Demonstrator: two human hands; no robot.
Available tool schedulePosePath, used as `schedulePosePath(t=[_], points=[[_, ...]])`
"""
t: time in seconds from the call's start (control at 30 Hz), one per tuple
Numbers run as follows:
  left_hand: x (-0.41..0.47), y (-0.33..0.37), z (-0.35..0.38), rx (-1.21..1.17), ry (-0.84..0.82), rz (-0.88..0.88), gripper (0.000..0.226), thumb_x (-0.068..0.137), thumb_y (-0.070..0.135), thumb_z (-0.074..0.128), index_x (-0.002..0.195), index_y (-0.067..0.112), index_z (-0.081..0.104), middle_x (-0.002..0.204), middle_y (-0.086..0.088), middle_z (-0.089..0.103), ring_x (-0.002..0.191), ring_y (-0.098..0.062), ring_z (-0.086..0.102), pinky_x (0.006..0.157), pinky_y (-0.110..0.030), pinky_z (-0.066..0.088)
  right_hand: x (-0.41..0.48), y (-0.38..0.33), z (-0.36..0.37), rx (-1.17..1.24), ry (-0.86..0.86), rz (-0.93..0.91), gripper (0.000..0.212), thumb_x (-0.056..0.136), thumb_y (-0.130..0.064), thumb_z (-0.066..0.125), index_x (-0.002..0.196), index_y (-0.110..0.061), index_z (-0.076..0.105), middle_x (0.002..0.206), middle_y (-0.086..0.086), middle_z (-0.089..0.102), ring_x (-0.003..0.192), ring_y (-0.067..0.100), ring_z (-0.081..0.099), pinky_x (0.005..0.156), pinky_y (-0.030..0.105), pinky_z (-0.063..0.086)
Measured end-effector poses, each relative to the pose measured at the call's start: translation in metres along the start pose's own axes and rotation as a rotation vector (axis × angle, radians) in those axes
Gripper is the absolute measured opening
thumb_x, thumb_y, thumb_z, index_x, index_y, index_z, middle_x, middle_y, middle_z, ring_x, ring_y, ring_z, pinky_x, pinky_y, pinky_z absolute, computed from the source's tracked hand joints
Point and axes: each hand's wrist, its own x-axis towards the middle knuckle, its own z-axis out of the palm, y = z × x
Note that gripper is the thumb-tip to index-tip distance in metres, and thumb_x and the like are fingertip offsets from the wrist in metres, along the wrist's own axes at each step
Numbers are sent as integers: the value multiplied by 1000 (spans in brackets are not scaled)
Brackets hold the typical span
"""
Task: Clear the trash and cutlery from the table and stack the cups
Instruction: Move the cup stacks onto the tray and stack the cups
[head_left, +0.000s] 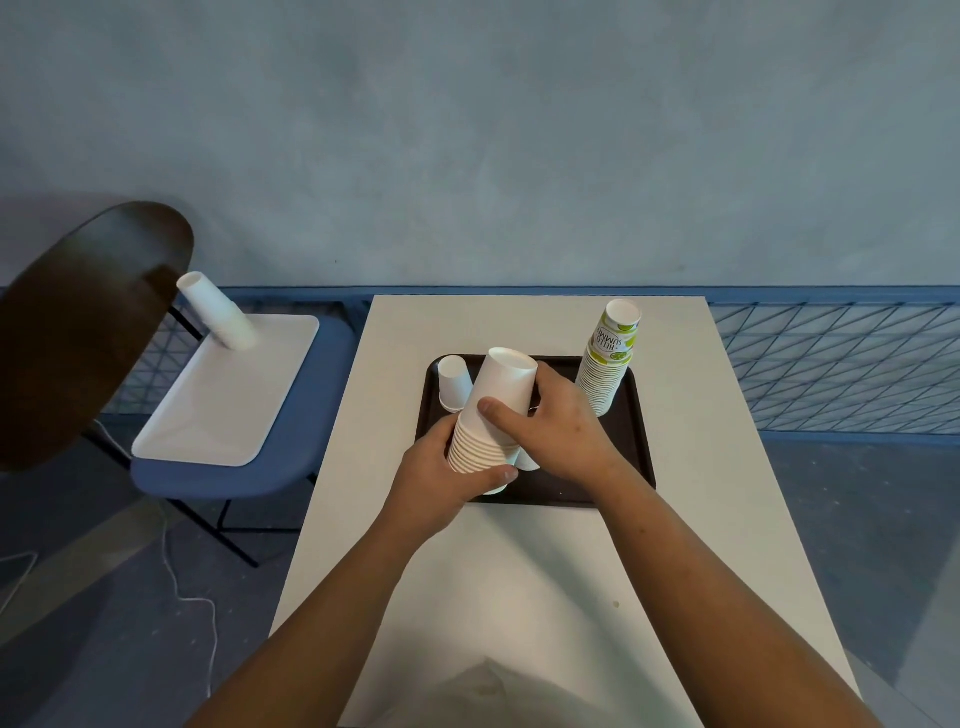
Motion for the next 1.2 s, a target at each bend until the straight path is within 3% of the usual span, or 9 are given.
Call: schedulePosePath(t=[0.37, 0.53, 0.6, 0.7, 0.83, 0.9, 0.97, 1.07, 1.2], points=[[0, 5, -2, 9, -9, -2, 59, 71, 31, 96, 118, 43, 61, 104, 20, 73, 94, 6, 67, 69, -12, 54, 3, -3, -3, 39, 73, 36, 51, 82, -52, 77, 117, -19, 60, 103, -8, 68, 91, 3, 64, 68, 19, 46], [3, 0, -2, 13, -20, -32, 64, 69, 36, 96, 122, 43, 60, 104, 26, 72, 96, 7, 67, 78, -22, 58, 9, 1, -6, 143, 145, 125, 55, 78, -61, 74, 111, -20, 61, 98, -7, 69, 91, 11, 67, 78, 37, 58], [4, -2, -2, 12, -17, -40, 66, 68, 37, 97, 123, 43, 60, 107, 23, 71, 100, 3, 67, 81, -25, 59, 11, 3, -9, 254, 182, 183, 61, 71, -68, 71, 108, -20, 63, 96, -5, 71, 92, 14, 69, 84, 46, 59], [4, -1, -2, 34, -18, -39, 66, 71, 36, 95, 124, 41, 56, 111, 22, 68, 103, 0, 65, 75, -15, 52, 17, 9, -13, 548, 213, 277, 55, 71, -61, 76, 107, -20, 68, 100, 0, 75, 98, 20, 72, 93, 54, 57], [7, -1, -1, 49, -16, -42, 67, 74, 38, 93, 127, 40, 53, 114, 21, 64, 105, -5, 64, 73, -13, 50, 22, 20, -18, 975, 260, 400, 20, 94, -31, 71, 105, -14, 67, 99, 5, 73, 94, 19, 70, 93, 44, 58], [9, -2, -2, 51, -11, -46, 65, 74, 38, 93, 125, 42, 52, 113, 22, 64, 104, -2, 64, 73, -13, 50, 24, 33, -18, 1038, 334, 474, 17, 95, -27, 70, 106, -15, 65, 108, 9, 71, 99, 22, 69, 92, 44, 59], [12, -2, -3, 51, -7, -52, 61, 74, 38, 93, 120, 45, 53, 110, 25, 65, 100, 3, 64, 72, -12, 50, 28, 48, -15, 949, 421, 491, 22, 93, -31, 72, 109, -17, 65, 111, 6, 72, 101, 21, 70, 89, 41, 60], [15, -3, -4, 35, 0, -66, 54, 75, 37, 93, 111, 49, 55, 108, 24, 67, 95, 13, 63, 72, -14, 52, 32, 64, -9, 467, 493, 420, 40, 87, -44, 73, 115, -18, 62, 104, -4, 71, 100, 18, 69, 80, 33, 56], [21, -1, -5, 0, 11, -75, 52, 76, 34, 92, 113, 44, 58, 106, 19, 70, 93, 9, 66, 72, -16, 55, 34, 81, 9, 100, 322, 271, 55, 82, -45, 78, 126, -21, 54, 111, -6, 65, 97, 14, 62, 81, 31, 51]])
